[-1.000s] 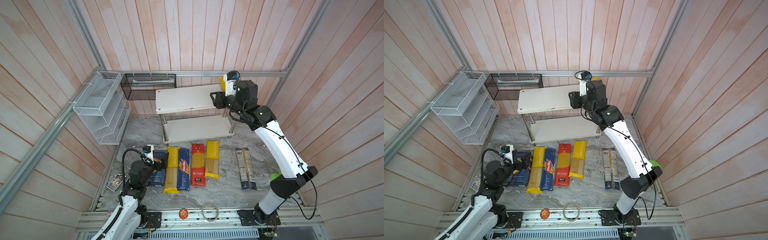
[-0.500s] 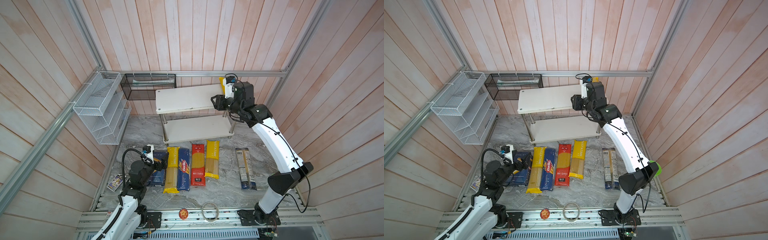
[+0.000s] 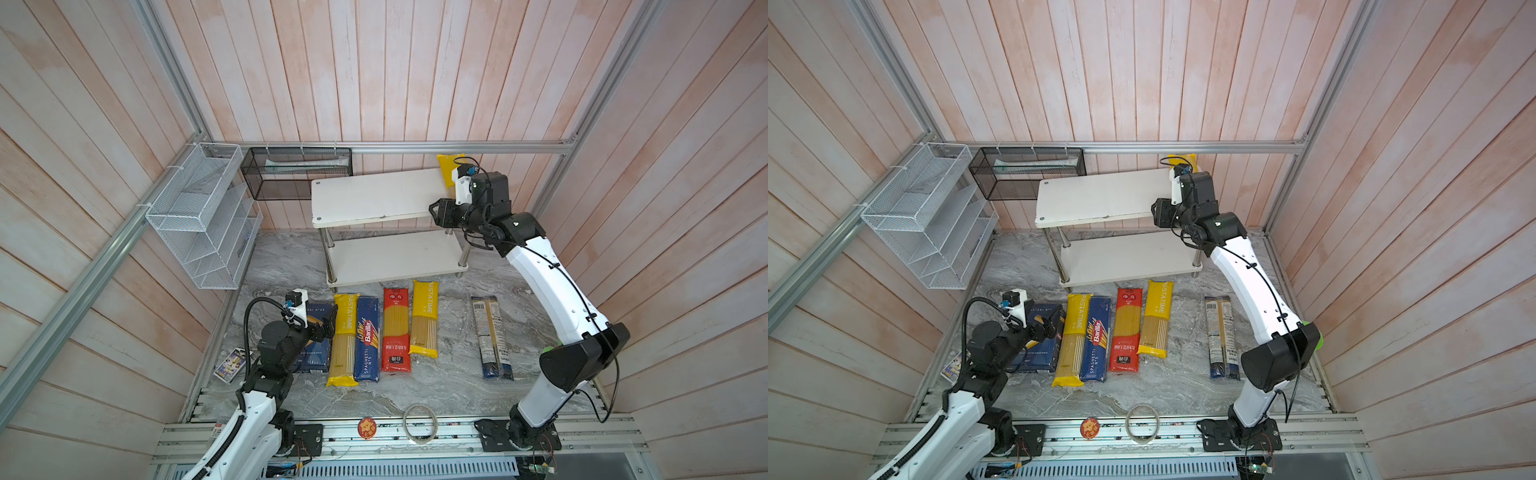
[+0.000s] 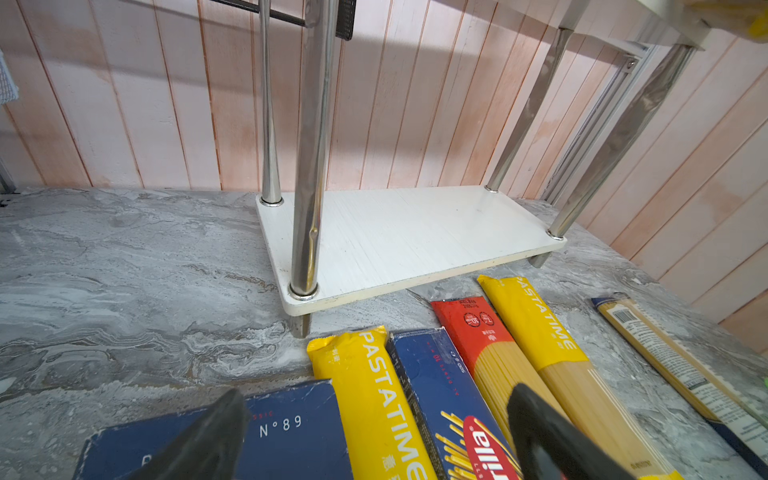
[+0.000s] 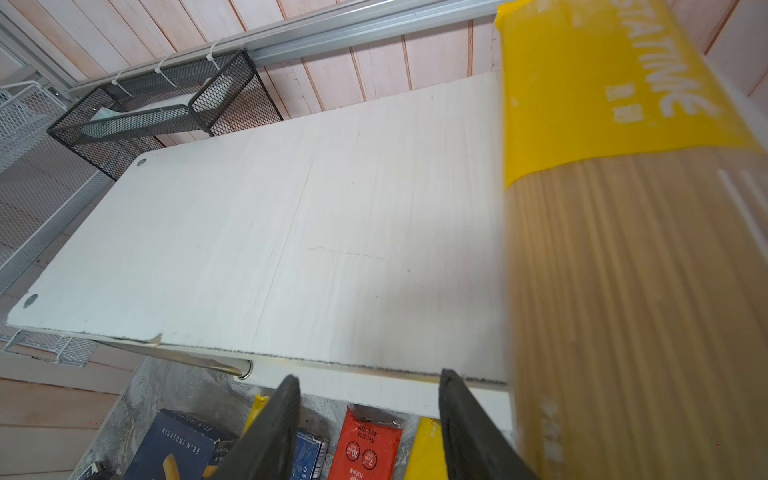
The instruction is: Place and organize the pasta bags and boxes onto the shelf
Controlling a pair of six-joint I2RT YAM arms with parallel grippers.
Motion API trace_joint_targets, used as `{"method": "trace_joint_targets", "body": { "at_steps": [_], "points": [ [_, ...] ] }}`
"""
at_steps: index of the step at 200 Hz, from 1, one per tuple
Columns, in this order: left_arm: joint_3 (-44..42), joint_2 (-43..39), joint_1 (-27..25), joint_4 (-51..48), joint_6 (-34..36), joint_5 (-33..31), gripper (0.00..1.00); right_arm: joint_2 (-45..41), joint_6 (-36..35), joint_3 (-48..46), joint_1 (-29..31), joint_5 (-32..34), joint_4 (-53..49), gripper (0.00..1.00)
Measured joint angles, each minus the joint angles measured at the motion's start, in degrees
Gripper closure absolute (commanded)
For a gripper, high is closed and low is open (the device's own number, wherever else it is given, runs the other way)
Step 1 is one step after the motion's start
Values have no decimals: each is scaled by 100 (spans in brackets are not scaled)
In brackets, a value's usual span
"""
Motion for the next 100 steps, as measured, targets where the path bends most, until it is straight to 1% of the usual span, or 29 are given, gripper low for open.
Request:
{"method": "trace_joint_targets", "body": {
  "at_steps": [54, 100],
  "points": [
    [0, 0, 0, 0, 0, 0, 0, -195, 24, -240, -216, 2, 85, 46],
    [0, 0, 0, 0, 0, 0, 0, -240, 0, -243, -192, -57, 90, 45]
  ]
}}
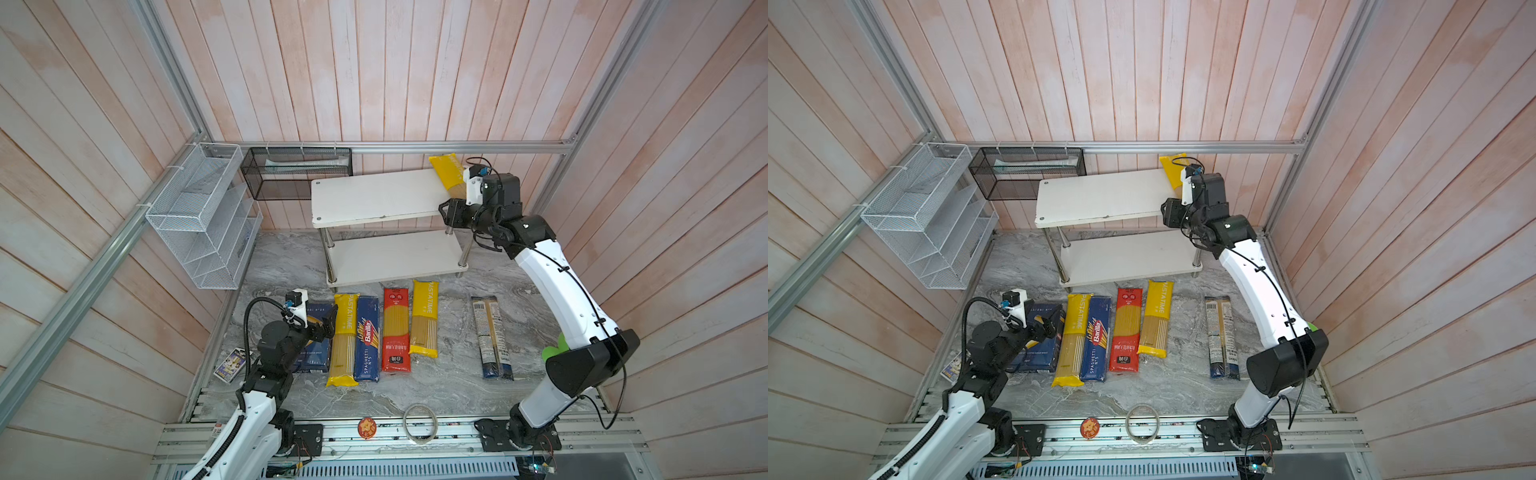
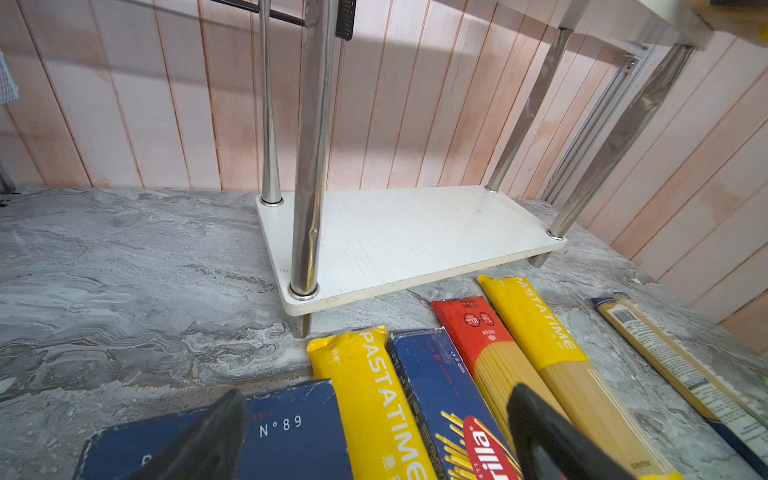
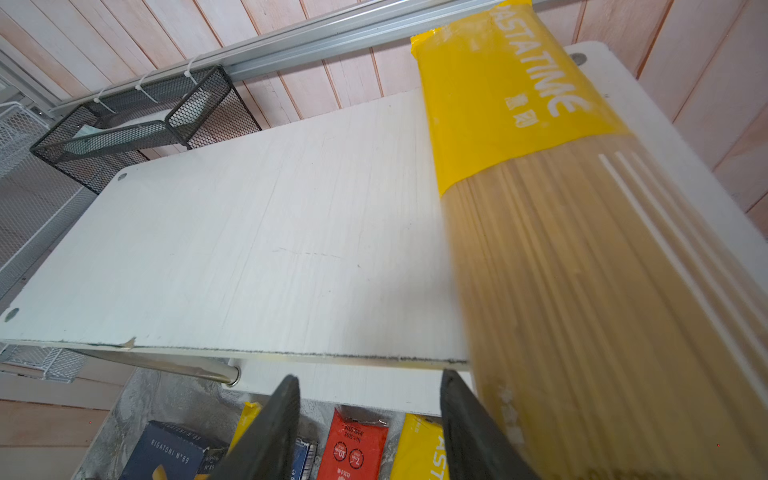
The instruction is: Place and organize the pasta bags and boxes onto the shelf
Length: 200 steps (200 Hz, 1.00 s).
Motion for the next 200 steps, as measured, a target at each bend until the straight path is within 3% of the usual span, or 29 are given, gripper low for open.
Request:
{"method": "trace_joint_targets", "body": {
  "at_steps": [39, 103, 154, 200],
  "points": [
    [0, 0, 0, 0, 0, 0, 0, -341, -103, -133, 260, 52, 22, 44],
    [-22, -46, 0, -4, 0, -2, 0, -1115, -435, -741, 1189, 238, 46, 42],
    [-42, -127, 0, -22, -2, -4, 0, -1814, -474, -2127, 1609, 505, -17, 39],
    [-42, -127, 0, -24, -2, -4, 0, -2481, -92, -3672, 1722, 804, -2, 37]
  ]
}}
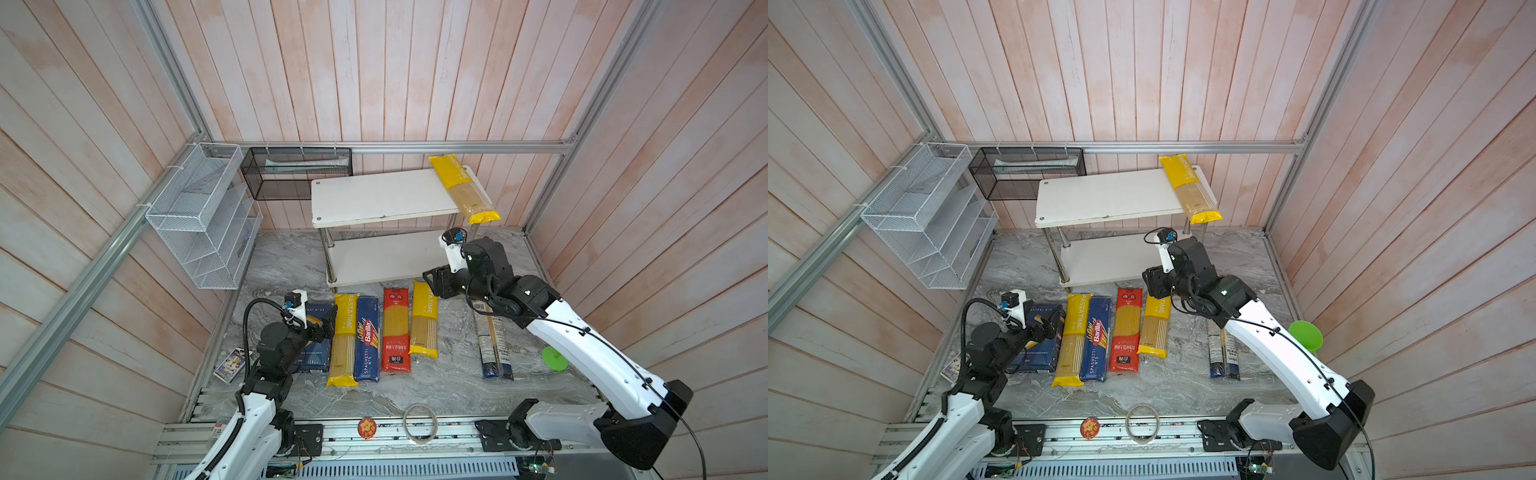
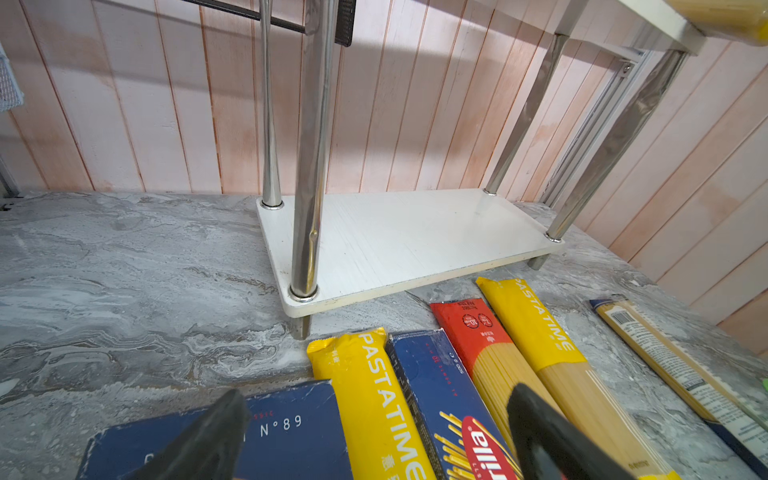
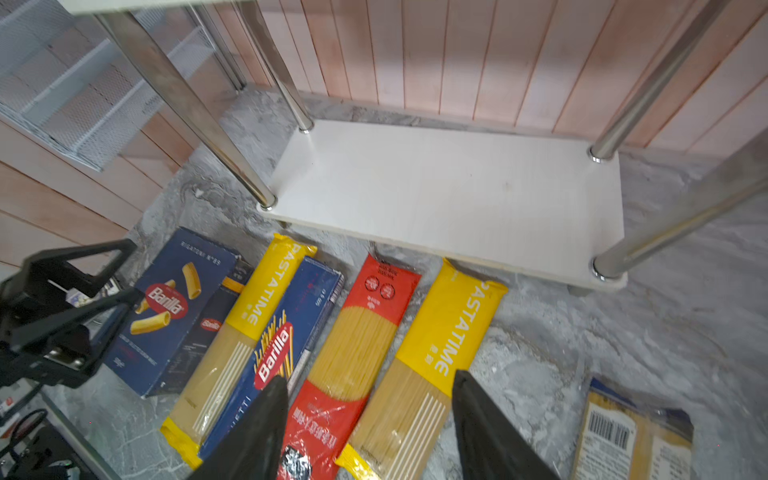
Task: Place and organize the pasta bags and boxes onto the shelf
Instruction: 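Open the right gripper and move it down toward the second yellow PASTATIME bag, then lower the right gripper over the second yellow PASTATIME bag's middle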
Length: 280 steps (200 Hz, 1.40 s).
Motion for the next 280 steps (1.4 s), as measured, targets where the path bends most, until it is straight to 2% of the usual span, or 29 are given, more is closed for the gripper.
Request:
{"method": "trace_joint_targets", "body": {
  "at_steps": [57, 90, 159, 212, 280],
  "points": [
    [0, 94, 0, -7, 0, 0, 0, -308, 973, -1792, 22, 289, 551, 34],
    [0, 98, 0, -42, 0, 0, 0, -216, 1482, -2426, 26, 247, 990, 29],
    [0, 98, 0, -42, 0, 0, 0, 636, 1860, -2605, 26, 81, 1808, 21],
    [0, 92, 0, -44, 0, 2, 0, 1084, 1886, -2601, 26, 31, 2006, 15],
    [0, 46, 0, -44, -2, 2, 0, 1705, 1869, -2450, 26, 107, 2020, 12]
  ]
}}
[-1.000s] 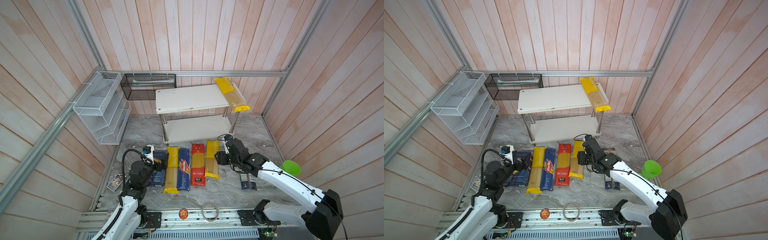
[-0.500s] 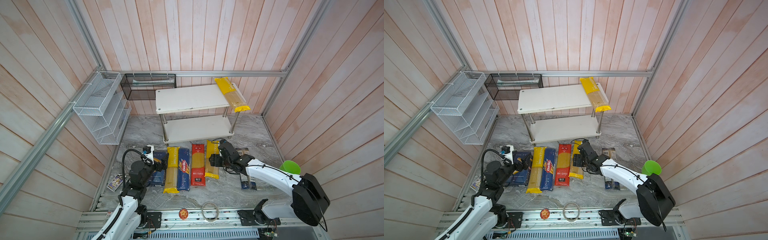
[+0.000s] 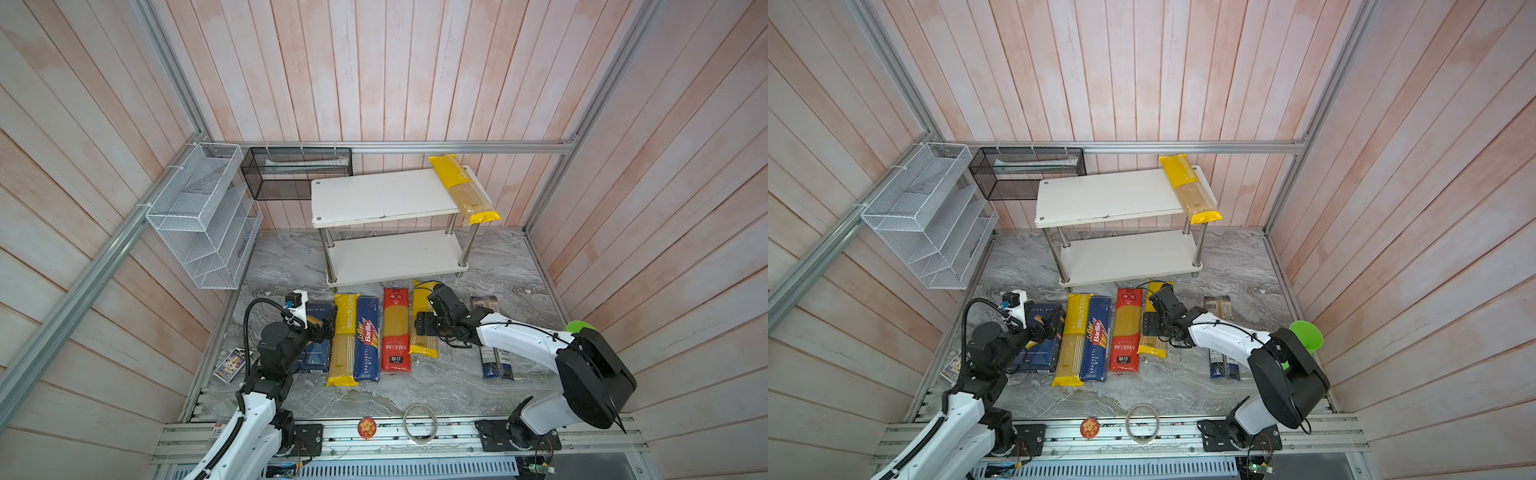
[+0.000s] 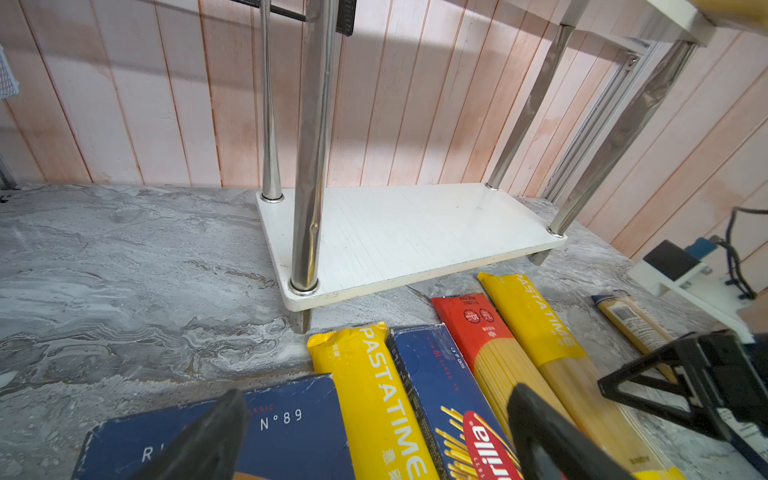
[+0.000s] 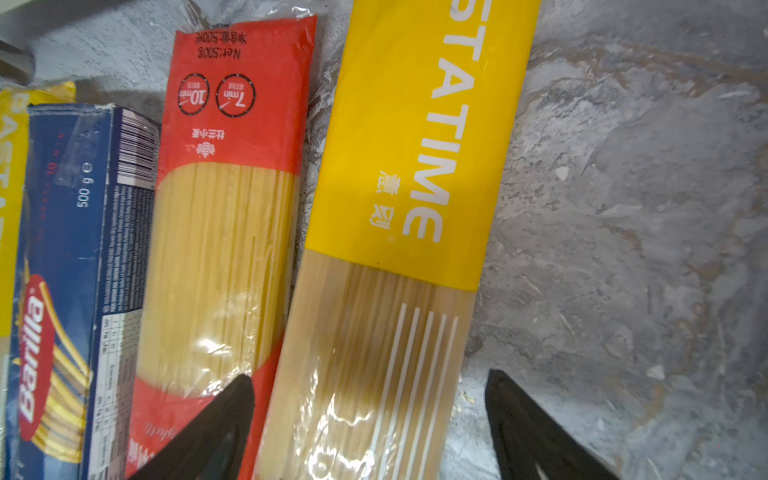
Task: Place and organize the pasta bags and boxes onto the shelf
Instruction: 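Lower the right gripper over the second yellow PASTATIME bag's middle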
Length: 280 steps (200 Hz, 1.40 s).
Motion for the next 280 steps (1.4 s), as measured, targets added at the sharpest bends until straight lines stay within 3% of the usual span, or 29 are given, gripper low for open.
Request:
{"method": "trace_joint_targets", "body": {
  "at_steps": [56, 174, 280],
  "points": [
    [0, 0, 0, 0, 0, 0, 0, 544, -138, 262, -44, -31, 129, 11],
    [0, 0, 0, 0, 0, 0, 0, 713, -162, 92, -173, -35, 389, 11],
    [0, -85, 0, -44, -4, 0, 0, -306, -153, -734, -634, -48, 254, 11]
  ]
}}
